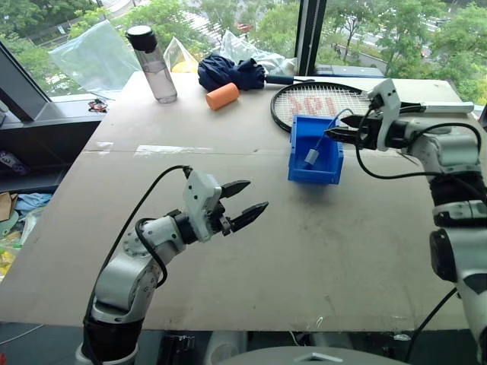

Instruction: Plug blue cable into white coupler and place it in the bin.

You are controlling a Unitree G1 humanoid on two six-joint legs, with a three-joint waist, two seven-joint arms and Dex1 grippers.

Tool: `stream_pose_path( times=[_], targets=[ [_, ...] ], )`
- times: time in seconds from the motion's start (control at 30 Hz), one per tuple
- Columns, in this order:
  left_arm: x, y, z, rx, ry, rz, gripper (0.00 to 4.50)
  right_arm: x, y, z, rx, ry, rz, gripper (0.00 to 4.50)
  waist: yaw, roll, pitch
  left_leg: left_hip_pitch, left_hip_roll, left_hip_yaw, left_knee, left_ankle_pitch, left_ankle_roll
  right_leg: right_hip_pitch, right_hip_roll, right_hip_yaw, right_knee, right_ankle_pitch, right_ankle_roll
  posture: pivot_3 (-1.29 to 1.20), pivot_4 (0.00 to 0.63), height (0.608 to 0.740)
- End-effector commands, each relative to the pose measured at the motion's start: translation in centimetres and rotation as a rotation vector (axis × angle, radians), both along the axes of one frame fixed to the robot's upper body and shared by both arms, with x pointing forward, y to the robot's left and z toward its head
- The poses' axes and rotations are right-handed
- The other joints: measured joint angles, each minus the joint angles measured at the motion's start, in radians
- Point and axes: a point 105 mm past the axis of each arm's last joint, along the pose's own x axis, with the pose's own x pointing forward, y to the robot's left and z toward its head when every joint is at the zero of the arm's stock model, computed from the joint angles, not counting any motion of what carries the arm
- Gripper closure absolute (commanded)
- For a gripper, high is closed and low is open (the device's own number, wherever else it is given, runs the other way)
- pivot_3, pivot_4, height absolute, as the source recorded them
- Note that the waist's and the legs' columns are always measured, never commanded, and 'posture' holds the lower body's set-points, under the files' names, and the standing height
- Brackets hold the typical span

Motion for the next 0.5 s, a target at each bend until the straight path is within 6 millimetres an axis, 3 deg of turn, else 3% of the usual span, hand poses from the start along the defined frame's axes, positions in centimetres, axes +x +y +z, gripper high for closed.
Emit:
stream_pose_path(
  times=[0.03,0.1,0.2,0.4,0.5],
  targets=[
    [-1.5,0.9,0.5,0.016,0.004,-0.030,1.09,-6.5,-1.6,0.5,-0.060,-0.121,0.092,0.76,0.000,0.000,0.001,0.000,0.000,0.000,0.000,0.000,0.000,0.000,0.000,0.000,0.000,0.000,0.000,0.00,0.150,0.740],
    [-2.3,2.5,-0.2,0.047,0.054,-0.021,1.09,-11.3,-4.3,-0.3,-0.060,-0.106,0.038,0.76,0.007,0.000,0.001,0.001,0.000,-0.001,-0.001,0.000,0.000,0.000,0.000,0.000,0.000,0.000,0.000,0.00,0.150,0.740],
    [-3.6,4.5,-1.2,0.101,0.122,-0.001,1.09,-16.0,-8.2,-1.3,-0.144,-0.098,-0.109,0.76,0.010,0.003,0.002,0.003,0.000,0.001,-0.001,0.000,0.000,0.001,0.000,0.001,0.001,-0.004,-0.001,0.00,0.150,0.740],
    [-4.9,7.3,-2.6,0.177,0.219,0.031,1.09,-22.0,-11.8,-3.4,-0.291,-0.024,-0.208,0.76,-0.009,-0.004,0.005,0.007,0.004,0.004,0.001,0.000,-0.001,0.001,-0.001,0.004,0.001,-0.007,0.003,0.00,0.150,0.740],
    [-5.7,7.3,-2.2,0.170,0.265,-0.046,1.09,-23.0,-12.5,-3.6,-0.303,-0.029,-0.244,0.76,-0.009,-0.003,0.006,0.007,0.006,0.004,0.001,0.000,-0.001,-0.001,-0.005,0.004,0.001,-0.007,0.003,0.00,0.150,0.740]
  ],
)
